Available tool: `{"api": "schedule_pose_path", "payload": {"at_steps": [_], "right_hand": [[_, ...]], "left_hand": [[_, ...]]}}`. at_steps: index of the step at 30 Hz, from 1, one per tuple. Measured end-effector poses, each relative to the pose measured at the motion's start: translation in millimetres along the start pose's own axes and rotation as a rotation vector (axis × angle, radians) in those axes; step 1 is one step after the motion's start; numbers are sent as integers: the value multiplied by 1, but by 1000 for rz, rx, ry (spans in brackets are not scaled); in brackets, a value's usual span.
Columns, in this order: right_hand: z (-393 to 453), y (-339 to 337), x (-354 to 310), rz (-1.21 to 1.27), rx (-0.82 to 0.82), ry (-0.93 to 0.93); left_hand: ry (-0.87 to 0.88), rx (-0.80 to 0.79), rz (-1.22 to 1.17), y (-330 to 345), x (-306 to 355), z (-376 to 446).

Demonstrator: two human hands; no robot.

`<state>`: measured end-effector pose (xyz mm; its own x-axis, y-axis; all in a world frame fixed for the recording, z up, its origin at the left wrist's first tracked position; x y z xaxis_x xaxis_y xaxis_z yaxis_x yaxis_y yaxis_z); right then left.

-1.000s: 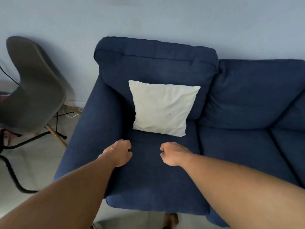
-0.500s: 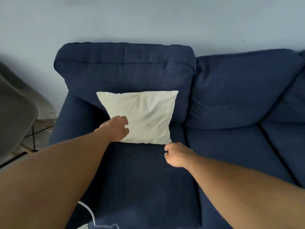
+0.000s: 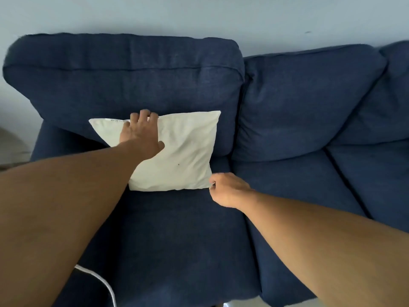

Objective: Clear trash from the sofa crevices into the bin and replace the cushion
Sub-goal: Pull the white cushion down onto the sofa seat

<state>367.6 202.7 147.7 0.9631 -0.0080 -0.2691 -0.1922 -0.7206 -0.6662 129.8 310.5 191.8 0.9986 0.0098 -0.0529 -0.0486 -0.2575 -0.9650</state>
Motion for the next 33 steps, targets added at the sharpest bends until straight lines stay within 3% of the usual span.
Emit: {"api": "schedule_pose_path", "payload": {"at_steps": [6, 11, 16, 26, 33], "right_hand": [[33, -54, -67, -15, 250, -169], [61, -80, -114, -245, 471, -214], [79, -59, -122, -418, 313, -183], [73, 13, -107, -348, -53, -47], [53, 66, -74, -381, -196, -97]], "left_hand": [[-35, -180, 144, 27, -25, 16], [48, -262, 138, 57, -31, 6], [148, -243, -3, 73, -47, -10], [214, -436, -184, 127, -63, -68], [272, -514, -237, 168, -30, -123]]}}
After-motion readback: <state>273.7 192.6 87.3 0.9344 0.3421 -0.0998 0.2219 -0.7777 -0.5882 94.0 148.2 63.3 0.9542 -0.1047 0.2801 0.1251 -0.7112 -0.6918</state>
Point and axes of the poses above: each hand's wrist, its own z-axis towards the middle knuckle, its own y-axis out of the palm, x = y × z, the point moved 5 cm from there along z, towards the middle knuckle, and after that the axes turned 7 degrees about -x, right-handed, at the moved point
